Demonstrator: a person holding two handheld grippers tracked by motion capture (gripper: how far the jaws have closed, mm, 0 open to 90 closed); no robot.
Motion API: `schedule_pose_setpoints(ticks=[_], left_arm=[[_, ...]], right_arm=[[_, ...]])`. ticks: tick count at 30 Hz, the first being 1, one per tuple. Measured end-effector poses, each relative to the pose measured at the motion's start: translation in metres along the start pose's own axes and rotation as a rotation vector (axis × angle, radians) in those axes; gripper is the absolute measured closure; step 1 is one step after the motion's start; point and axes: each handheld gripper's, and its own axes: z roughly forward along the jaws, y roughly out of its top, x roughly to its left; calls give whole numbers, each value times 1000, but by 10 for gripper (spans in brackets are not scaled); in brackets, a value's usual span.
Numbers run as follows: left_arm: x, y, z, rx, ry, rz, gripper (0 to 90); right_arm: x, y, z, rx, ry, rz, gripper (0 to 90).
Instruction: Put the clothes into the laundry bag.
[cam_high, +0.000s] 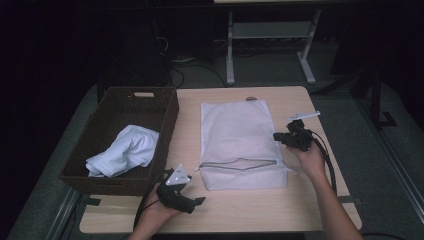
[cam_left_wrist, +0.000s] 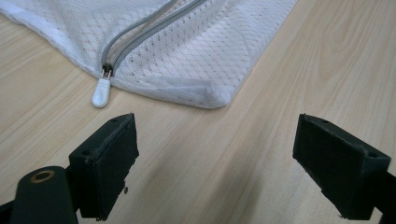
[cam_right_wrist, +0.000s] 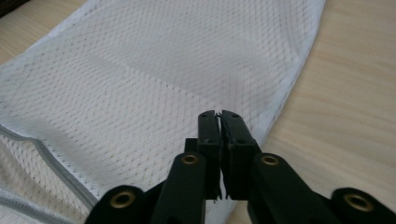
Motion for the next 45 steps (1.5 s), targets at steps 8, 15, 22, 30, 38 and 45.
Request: schedule_pose_setpoints(ticks=[8,15,22,30,38,45], left_arm=[[0,0,1,6,-4,9,136],[-2,1,1,11,-2,13,135],[-2,0,1,12,-1,13,135],[-1,0,2,11,-1,9,135],[-1,0,1,10,0,3,135],[-1,-1,0,11,5,0,135]], right_arm=[[-4,-5,9,47,-47,-10,899],[-6,-12,18,108,-72,-33,899],[-1,-12,24,138,-79,-60,899],[1,-15,22,164,-118,-90,900],[-9,-19,15,174,-130,-62,900],[-12,-22,8,197,-143,-68,900]])
